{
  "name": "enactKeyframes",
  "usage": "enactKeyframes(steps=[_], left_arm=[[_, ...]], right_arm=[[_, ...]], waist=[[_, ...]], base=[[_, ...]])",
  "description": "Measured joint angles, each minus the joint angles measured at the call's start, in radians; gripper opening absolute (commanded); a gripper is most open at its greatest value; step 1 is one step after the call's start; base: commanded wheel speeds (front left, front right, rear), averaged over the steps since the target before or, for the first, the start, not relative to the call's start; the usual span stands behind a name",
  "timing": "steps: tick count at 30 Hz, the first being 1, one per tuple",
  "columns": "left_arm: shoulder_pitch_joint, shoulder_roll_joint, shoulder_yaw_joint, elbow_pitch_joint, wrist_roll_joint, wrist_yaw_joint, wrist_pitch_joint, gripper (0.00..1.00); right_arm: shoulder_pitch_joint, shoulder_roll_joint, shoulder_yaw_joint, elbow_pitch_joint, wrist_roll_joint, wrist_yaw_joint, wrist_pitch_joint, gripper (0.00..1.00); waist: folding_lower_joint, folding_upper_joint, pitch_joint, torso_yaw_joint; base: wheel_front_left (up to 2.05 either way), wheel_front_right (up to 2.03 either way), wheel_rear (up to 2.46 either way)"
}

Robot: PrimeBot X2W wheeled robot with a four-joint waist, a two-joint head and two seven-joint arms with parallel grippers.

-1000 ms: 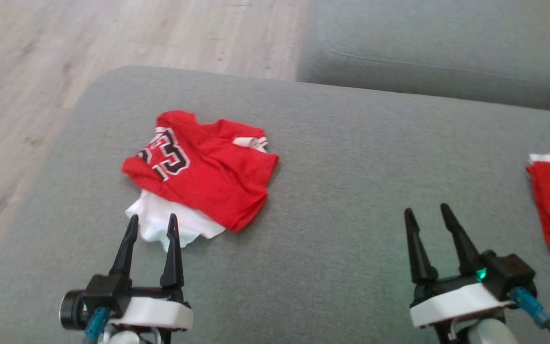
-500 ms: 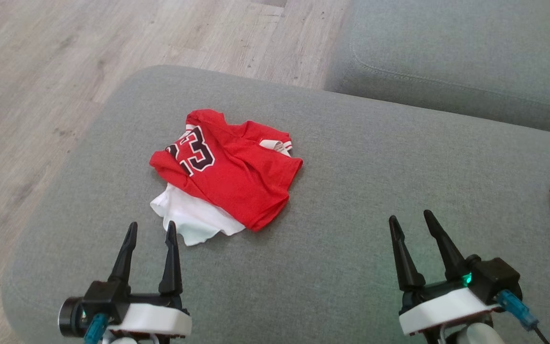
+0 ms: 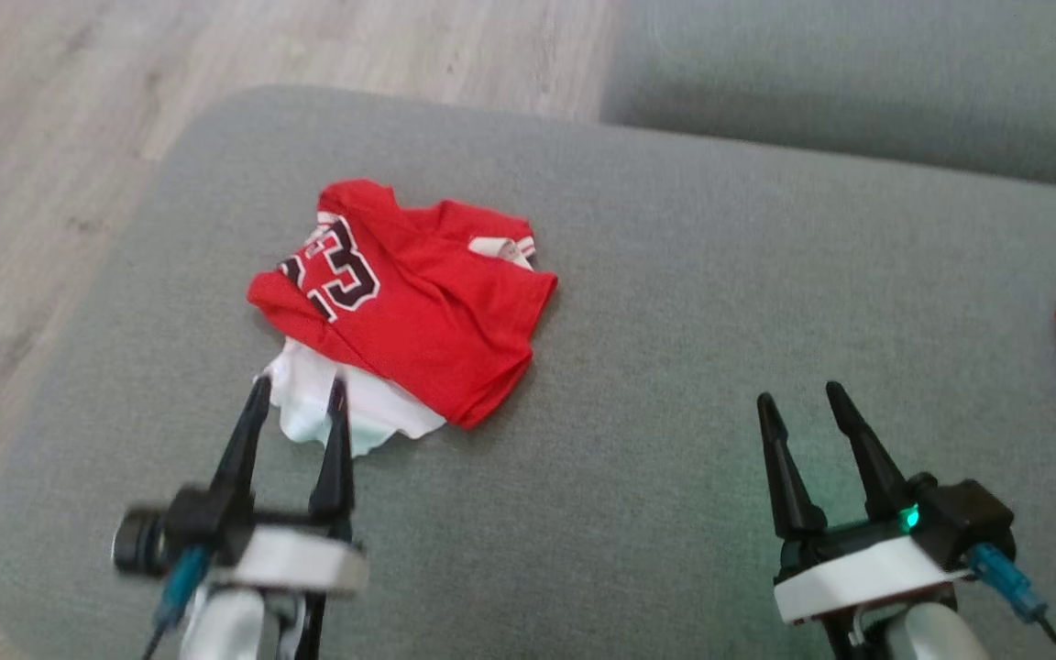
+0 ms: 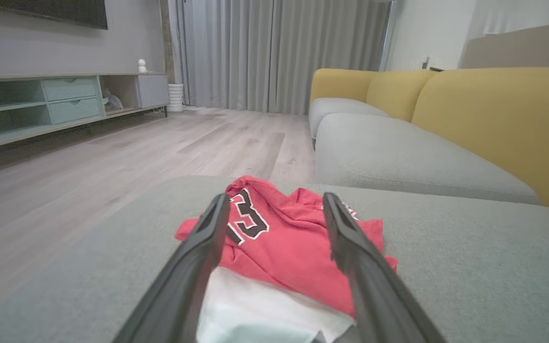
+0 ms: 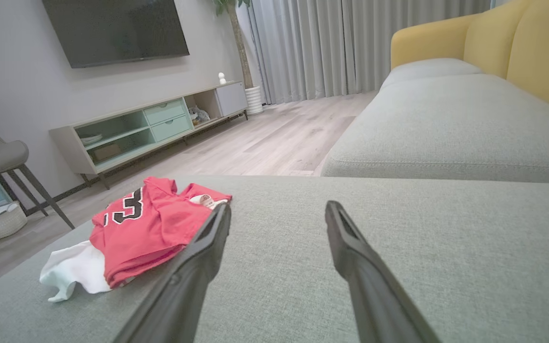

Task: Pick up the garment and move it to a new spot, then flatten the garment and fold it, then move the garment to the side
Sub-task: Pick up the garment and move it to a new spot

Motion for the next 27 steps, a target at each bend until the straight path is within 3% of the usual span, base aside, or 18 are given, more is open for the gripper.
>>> enactKeyframes(steps=[3,7,14,27], left_arm=[[-0.106,0.010,-0.037,0.060,0.011,-0.029,0.007,1.00],[-0.253,0.030,-0.133,0.163,0.011,-0.059,0.132,1.00],[-0.413,0.060,-0.306,0.284,-0.069,-0.071,0.272,1.00],[-0.568,0.089,-0.381,0.479,-0.160,-0.071,0.267,1.00]], right_arm=[[-0.022,0.000,-0.006,-0.006,-0.008,0.000,0.000,1.00],[-0.061,0.000,-0.014,-0.018,-0.010,0.000,0.000,1.00],[-0.108,-0.001,-0.001,-0.022,-0.016,0.000,0.000,1.00],[-0.150,-0.001,-0.002,-0.022,-0.016,0.000,0.000,1.00]], waist=[[0.0001,0.0000,0.035,-0.011],[0.0002,0.0000,0.083,-0.028],[0.0002,0.0000,0.154,-0.078],[0.0001,0.0000,0.238,-0.175]], base=[[0.00,0.00,0.00],[0.00,0.00,0.00],[0.00,0.00,0.00],[0.00,0.00,0.00]])
